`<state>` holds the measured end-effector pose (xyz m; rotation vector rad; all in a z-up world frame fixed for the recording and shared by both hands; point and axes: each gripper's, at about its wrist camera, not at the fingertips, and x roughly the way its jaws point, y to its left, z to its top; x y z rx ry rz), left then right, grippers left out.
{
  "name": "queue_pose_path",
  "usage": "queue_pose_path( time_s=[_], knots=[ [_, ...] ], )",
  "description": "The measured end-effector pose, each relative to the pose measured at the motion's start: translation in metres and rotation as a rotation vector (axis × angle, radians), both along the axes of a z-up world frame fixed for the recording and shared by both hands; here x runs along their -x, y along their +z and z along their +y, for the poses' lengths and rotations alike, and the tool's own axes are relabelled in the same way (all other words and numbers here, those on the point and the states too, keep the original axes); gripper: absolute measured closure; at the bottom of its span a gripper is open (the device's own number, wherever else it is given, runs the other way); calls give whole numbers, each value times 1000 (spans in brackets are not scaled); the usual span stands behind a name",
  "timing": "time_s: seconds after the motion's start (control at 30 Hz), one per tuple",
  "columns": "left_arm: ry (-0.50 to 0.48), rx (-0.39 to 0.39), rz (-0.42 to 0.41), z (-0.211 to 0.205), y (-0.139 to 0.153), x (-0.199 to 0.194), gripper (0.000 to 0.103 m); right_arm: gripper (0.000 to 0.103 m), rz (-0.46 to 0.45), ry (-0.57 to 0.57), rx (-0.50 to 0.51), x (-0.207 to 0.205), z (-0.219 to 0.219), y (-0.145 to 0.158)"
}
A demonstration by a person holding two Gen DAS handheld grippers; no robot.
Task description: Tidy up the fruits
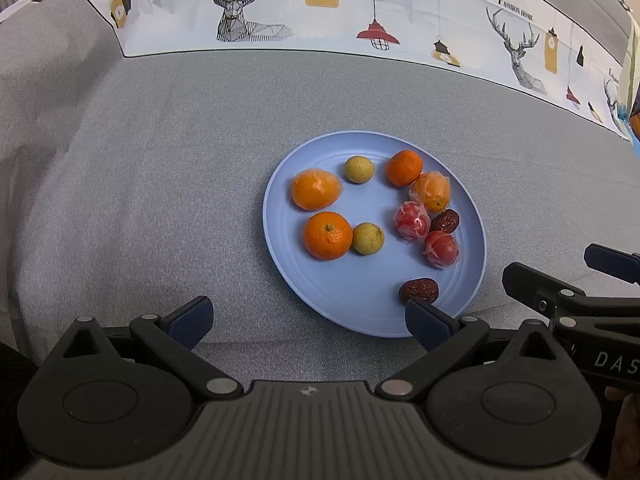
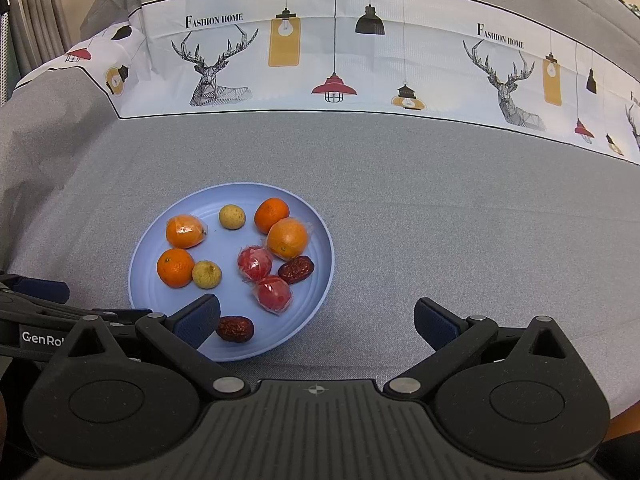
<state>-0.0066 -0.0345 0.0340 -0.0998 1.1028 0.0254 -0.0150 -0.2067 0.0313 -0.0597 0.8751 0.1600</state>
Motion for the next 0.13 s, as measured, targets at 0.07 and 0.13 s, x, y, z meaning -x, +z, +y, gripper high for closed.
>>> queue_pose_path(
  time_s=[0.07,0.13],
  knots=[
    [-1,0,-6,0,0,1,1,1,3,-3,-7,0,0,-1],
    [-1,11,-3,1,0,-1,1,1,4,-5,-11,0,-1,-1]
  ],
)
